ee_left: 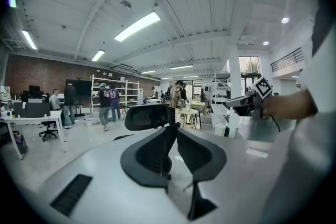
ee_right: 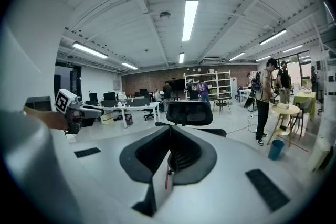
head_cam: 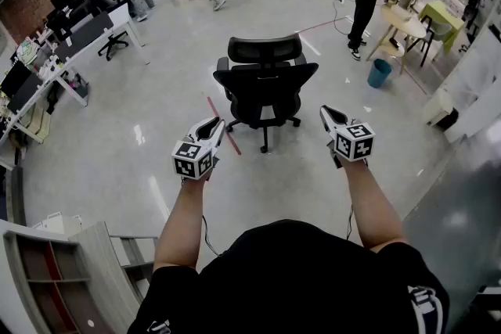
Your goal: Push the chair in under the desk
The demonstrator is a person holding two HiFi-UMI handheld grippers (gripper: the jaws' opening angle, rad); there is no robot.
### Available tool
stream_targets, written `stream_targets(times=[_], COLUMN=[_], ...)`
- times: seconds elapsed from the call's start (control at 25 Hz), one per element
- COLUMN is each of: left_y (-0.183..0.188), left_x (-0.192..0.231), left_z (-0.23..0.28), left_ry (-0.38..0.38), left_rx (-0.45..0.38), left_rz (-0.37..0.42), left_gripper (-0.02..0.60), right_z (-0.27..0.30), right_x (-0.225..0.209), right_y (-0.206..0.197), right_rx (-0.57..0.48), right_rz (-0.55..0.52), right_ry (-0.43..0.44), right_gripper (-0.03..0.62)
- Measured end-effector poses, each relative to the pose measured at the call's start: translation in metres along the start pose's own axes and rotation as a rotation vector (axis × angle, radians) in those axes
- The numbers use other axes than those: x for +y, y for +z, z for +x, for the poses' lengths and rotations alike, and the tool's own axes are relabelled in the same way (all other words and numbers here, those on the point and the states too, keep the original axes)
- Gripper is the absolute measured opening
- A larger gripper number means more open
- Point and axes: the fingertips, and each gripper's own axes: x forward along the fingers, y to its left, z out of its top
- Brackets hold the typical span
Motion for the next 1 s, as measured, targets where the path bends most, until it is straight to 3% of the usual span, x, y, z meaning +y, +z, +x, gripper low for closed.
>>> stream_targets(times=[0.52, 1.0], left_y=[-0.003, -0.013], left_x=[0.029, 0.064], left_z=[-0.015, 0.009], left_ry=[-0.05, -0.03], left_rx=[-0.009, 0.011], left_rz=[0.021, 0.009], left_gripper=[0.072, 0.072], right_z=[0.013, 0.057], right_x=[0.032, 0.016], right_y=[0.007, 0.009], right_rx=[-0.013, 0.0], right_rz=[0.002, 0.001], right_ry=[-0.063, -0.051], right_gripper=[-0.002, -0.003])
